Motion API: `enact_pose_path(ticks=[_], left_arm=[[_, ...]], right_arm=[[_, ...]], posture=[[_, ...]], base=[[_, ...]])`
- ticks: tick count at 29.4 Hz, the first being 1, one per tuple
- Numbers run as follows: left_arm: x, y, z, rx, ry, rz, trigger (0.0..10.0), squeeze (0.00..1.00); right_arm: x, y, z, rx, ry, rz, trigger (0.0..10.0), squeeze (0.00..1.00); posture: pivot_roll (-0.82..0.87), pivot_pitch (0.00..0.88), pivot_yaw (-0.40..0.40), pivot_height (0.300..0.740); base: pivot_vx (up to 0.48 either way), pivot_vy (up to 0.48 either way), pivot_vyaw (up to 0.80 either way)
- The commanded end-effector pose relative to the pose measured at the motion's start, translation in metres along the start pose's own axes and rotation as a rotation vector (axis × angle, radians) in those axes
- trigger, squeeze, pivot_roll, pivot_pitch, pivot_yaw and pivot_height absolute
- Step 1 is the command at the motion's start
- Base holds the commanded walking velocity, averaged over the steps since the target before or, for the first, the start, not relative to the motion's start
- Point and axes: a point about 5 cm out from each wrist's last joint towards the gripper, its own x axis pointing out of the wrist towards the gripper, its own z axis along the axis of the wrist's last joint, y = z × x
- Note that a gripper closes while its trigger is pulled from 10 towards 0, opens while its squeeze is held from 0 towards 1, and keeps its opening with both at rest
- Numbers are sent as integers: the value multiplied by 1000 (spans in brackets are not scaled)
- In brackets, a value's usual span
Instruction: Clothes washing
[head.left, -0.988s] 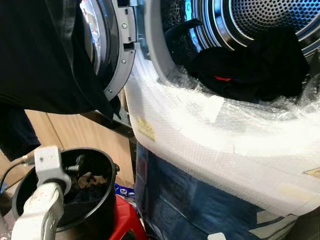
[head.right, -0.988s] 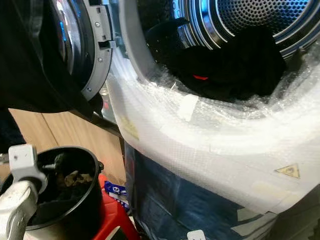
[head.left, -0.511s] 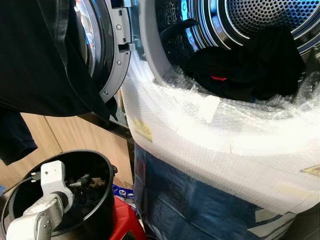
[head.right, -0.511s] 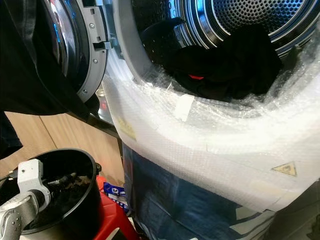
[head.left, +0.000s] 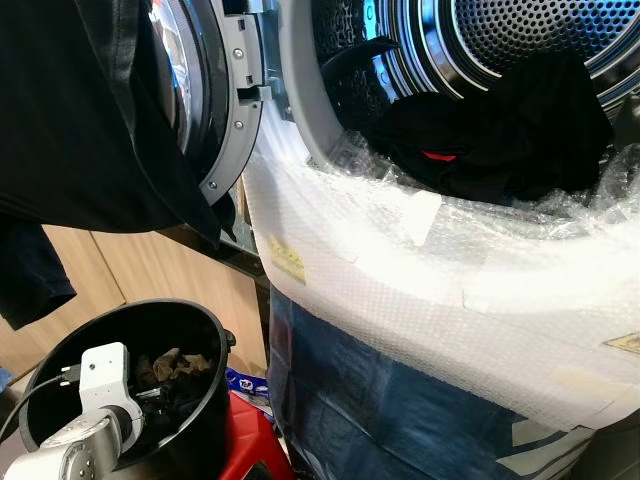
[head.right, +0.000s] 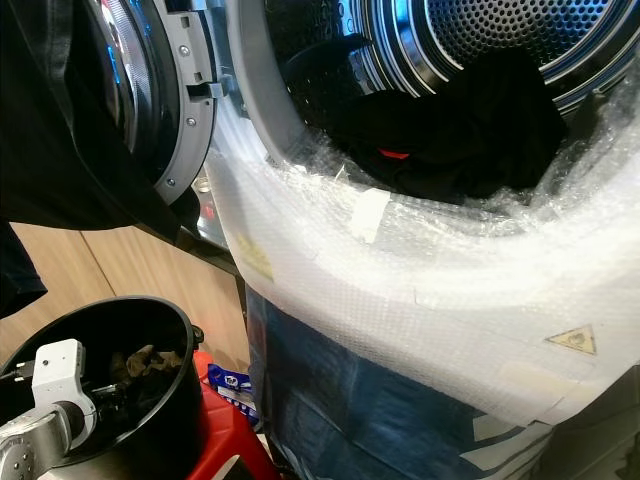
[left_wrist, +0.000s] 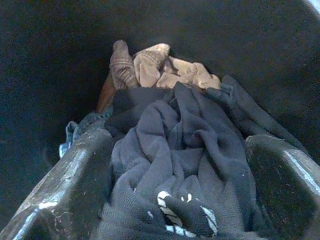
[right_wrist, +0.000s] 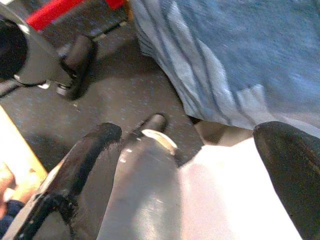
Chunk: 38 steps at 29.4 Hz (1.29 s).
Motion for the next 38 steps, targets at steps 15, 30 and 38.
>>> enact_pose_path(ticks=[15, 30, 38], left_arm=[[-5, 12, 8, -192, 59, 8, 10000, 1000], [-13, 70, 2, 350, 92, 125, 10000, 0], [-9, 51, 9, 257, -23, 37, 10000, 0]], right_arm=[[-2, -6, -16, -69, 57, 34, 10000, 0], [0, 3, -7, -113, 44, 58, 10000, 0], [-1, 1, -15, -136, 62, 58, 10000, 0]], posture=[[212, 0, 57, 740], [223, 0, 44, 740], [214, 0, 39, 740]], base=[[0, 0, 0], [0, 0, 0], [0, 0, 0]])
